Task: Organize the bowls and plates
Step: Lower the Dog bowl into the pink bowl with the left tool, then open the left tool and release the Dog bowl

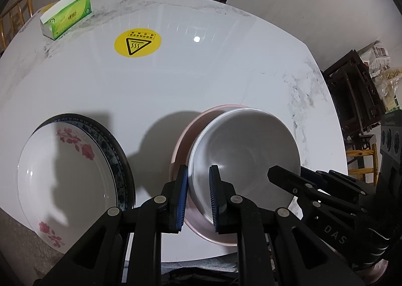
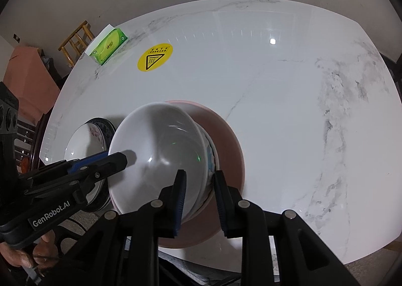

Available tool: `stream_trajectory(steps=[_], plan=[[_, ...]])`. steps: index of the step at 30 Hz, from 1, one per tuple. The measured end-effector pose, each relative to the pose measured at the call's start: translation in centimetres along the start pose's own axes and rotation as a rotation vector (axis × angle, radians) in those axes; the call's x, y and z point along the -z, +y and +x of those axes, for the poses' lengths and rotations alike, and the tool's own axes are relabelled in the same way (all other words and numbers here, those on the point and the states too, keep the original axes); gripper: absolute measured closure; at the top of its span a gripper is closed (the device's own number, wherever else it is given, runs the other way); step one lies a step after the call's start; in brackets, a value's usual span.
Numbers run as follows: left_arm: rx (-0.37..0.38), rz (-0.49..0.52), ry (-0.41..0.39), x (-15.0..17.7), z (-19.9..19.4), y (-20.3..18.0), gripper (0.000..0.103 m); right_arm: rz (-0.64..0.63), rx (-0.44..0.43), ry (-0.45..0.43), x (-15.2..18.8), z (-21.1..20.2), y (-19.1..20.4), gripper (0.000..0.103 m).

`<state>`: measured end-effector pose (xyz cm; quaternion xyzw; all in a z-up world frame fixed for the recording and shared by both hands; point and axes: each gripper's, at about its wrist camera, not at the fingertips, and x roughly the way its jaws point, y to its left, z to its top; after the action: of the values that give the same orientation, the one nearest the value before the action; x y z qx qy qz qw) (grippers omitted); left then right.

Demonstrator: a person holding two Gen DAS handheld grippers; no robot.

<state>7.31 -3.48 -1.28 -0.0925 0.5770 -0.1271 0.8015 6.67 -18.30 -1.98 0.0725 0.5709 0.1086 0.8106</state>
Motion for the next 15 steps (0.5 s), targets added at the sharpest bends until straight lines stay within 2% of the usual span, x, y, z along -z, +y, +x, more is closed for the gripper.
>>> stream_trajectory(steps=[6,11,15], plan=[[0.011,0.002,-0.017,0.0,-0.3,0.1,0.086,-0.007,-0.002,-0.012,0.2,0.0,0.4,0.072],[0.023,0.017,-0.049,0.1,-0.9,-0.1,0.074,-0.025,0.017,-0.037,0.4,-0.2,0.9,0.069],[0.021,0.023,-0.081,0.2,-1.3,0.0,0.070,-0.045,0.036,-0.086,0.6,-0.8,1.3,0.069]])
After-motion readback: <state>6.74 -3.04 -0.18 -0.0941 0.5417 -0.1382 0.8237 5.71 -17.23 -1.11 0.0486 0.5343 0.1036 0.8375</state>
